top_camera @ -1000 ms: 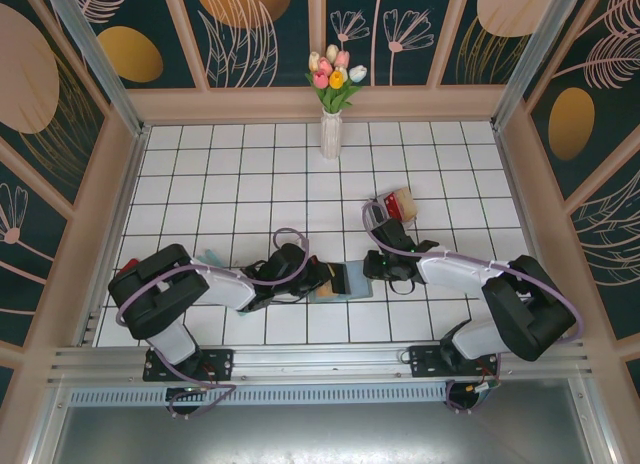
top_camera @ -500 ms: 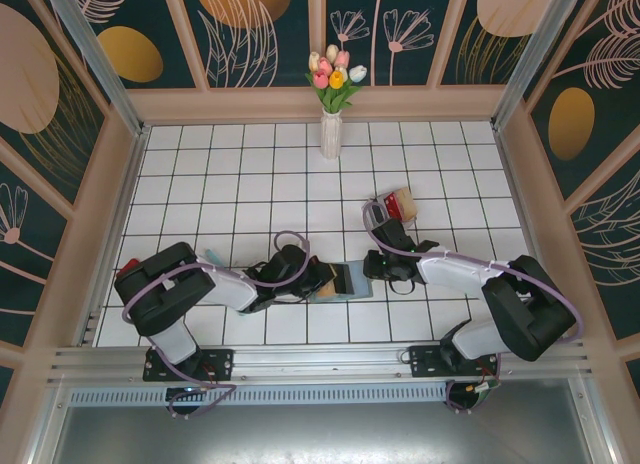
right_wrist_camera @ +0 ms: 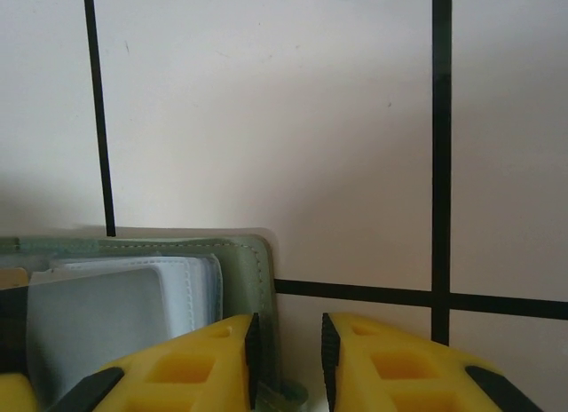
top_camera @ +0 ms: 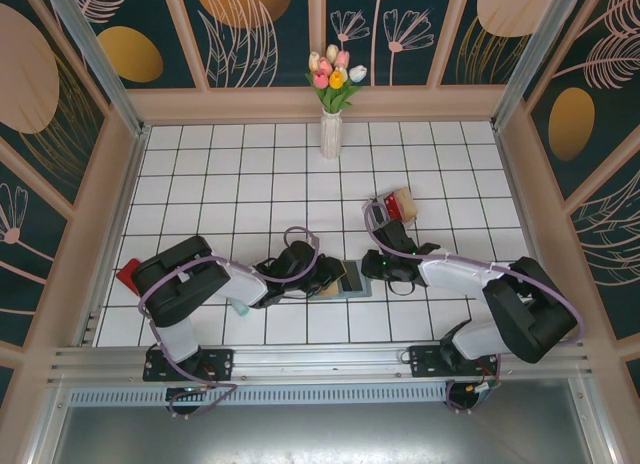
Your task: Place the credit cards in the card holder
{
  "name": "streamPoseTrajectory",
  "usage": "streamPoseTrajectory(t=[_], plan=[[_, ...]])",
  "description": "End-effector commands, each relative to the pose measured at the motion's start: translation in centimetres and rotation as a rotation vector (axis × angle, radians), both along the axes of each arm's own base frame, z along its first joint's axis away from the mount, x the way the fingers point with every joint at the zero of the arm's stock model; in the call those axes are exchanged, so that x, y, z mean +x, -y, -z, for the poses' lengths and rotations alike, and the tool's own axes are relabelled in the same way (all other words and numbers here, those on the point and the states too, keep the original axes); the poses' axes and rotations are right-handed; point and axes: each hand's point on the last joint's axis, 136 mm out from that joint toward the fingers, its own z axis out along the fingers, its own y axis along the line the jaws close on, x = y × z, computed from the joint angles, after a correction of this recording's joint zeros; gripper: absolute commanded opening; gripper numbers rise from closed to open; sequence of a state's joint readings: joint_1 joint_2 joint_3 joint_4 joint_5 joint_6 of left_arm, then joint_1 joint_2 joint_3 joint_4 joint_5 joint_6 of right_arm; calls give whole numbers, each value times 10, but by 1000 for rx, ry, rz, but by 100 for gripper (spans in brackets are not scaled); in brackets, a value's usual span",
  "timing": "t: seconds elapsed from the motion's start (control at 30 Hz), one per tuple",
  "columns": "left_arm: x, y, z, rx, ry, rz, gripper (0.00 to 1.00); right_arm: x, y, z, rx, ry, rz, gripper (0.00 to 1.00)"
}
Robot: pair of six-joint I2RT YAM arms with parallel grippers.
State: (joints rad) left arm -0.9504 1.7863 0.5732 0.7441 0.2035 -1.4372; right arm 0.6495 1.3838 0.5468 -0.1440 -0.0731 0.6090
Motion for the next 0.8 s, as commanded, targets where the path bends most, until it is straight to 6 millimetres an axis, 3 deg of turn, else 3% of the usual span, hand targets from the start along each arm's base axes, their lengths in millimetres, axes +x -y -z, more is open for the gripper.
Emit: streamPoseTrajectory(t=[0.0, 0.27, 0.37, 0.57, 0.77], plan=[[-4, 6, 3, 7, -10, 22, 24, -22, -15, 11, 66, -88, -58, 29], [-5, -14, 7, 129, 10, 8, 35, -14, -3, 1, 26, -45, -17, 33], [-3, -16, -3, 134, 32, 1, 35, -14, -3, 0, 35, -47, -20, 33], [3, -5, -6, 151, 55, 37, 36, -17, -13, 0, 86, -63, -46, 32], [7, 6, 9, 250, 53, 106, 36, -16, -18, -2, 112, -59, -53, 30]])
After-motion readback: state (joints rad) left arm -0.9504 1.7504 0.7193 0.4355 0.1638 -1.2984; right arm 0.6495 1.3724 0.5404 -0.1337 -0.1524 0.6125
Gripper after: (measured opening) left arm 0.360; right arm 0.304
